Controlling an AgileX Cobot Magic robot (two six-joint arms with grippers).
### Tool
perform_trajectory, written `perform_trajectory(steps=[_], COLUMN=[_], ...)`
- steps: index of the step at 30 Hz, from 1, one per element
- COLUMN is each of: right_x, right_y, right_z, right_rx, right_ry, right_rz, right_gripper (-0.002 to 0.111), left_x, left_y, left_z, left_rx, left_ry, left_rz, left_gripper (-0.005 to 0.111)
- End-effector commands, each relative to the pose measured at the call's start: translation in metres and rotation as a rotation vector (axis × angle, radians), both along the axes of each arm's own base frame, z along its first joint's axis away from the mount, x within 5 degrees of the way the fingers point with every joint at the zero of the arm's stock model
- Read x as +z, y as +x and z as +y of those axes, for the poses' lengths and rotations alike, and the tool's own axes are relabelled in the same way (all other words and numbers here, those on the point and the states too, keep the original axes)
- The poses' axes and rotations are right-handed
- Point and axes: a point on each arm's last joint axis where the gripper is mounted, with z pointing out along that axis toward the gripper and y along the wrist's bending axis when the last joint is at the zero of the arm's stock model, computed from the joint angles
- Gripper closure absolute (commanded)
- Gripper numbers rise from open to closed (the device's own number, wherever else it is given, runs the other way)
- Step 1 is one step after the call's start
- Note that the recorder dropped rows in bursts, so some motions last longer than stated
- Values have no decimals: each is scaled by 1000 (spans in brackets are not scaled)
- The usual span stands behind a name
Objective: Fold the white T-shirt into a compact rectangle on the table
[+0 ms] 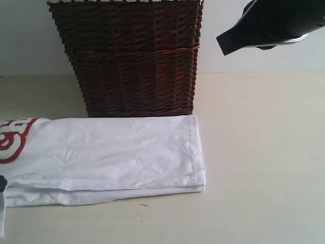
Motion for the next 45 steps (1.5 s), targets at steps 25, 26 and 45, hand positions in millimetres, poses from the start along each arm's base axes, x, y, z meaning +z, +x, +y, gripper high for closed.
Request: perform_trajectory(steps=[25, 26, 45], right_x=[4, 4, 4], right_y=[-1, -1, -1], right_z=[0, 0, 0], right_rx=[-1, -1, -3], right_ry=[26, 26, 28], right_rz=[-9, -9, -8], right_gripper=[108, 108, 108], left_x=[68, 56, 15], left_y=[31, 33, 34], left_z=[-89, -99, -191], left_rx=[-252, -284, -661], left_ry=[-359, -345, -306], left_rz=[-456, -433, -162], left_gripper=[107, 107, 107])
